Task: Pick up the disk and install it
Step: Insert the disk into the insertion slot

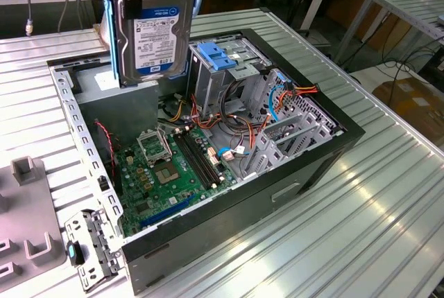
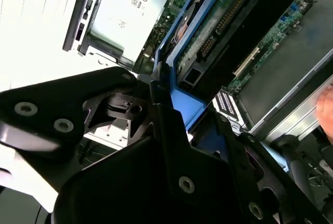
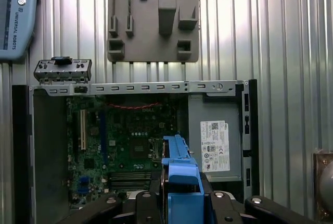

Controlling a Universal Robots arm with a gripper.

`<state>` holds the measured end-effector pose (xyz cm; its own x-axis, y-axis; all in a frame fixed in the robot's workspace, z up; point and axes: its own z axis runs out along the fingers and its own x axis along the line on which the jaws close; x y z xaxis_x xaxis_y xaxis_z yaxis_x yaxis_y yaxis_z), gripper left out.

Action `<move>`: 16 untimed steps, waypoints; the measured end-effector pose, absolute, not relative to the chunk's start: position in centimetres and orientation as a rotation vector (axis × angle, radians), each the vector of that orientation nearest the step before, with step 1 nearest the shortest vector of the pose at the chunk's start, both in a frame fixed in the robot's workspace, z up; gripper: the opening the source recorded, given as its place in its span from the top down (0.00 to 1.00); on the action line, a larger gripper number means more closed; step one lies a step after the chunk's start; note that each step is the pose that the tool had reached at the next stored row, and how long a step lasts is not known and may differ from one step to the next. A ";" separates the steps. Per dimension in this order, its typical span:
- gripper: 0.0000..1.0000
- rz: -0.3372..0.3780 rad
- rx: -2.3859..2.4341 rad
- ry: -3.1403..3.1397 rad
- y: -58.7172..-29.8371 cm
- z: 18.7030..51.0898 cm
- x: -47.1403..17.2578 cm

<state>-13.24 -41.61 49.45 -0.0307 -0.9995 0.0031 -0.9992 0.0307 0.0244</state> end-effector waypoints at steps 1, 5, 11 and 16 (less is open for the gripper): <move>0.63 -0.023 2.173 -2.241 -41.6 49.4 -13.1; 0.63 -0.022 2.173 -2.241 -41.6 49.4 -12.6; 0.63 -0.021 2.173 -2.240 -41.6 49.4 -11.7; 0.63 -0.021 2.172 -2.240 -42.0 49.4 -11.7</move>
<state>-11.67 -41.96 49.42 -0.0306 -0.9995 0.0057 -0.9992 0.0308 0.0243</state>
